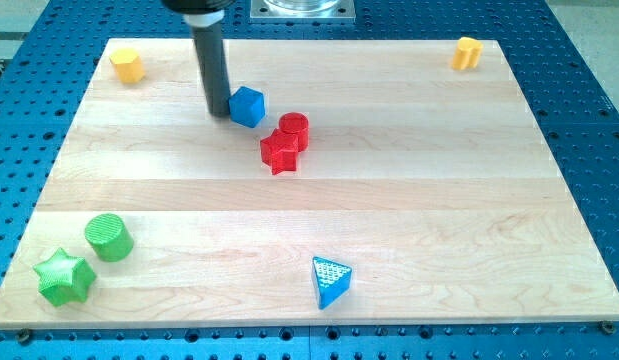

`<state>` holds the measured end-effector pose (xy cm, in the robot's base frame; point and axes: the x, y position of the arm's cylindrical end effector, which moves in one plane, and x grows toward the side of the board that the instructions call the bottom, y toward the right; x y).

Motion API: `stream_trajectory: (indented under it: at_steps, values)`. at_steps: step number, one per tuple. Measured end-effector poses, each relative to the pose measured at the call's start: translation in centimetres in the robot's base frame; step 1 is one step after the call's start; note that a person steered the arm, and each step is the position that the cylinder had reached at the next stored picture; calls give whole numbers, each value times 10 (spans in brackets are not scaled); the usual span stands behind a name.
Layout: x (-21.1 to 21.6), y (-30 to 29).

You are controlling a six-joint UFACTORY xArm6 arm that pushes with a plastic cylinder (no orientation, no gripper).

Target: Push the cube into the red circle

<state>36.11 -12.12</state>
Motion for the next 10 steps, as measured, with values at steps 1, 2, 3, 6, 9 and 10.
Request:
stream_trajectory:
  at_steps: [1, 2, 3, 6, 9, 10]
  values:
    - [-3, 18]
    - [-52, 28]
    - [-88, 27]
    - [-69, 39]
    - [-16, 75]
    - [-65, 93]
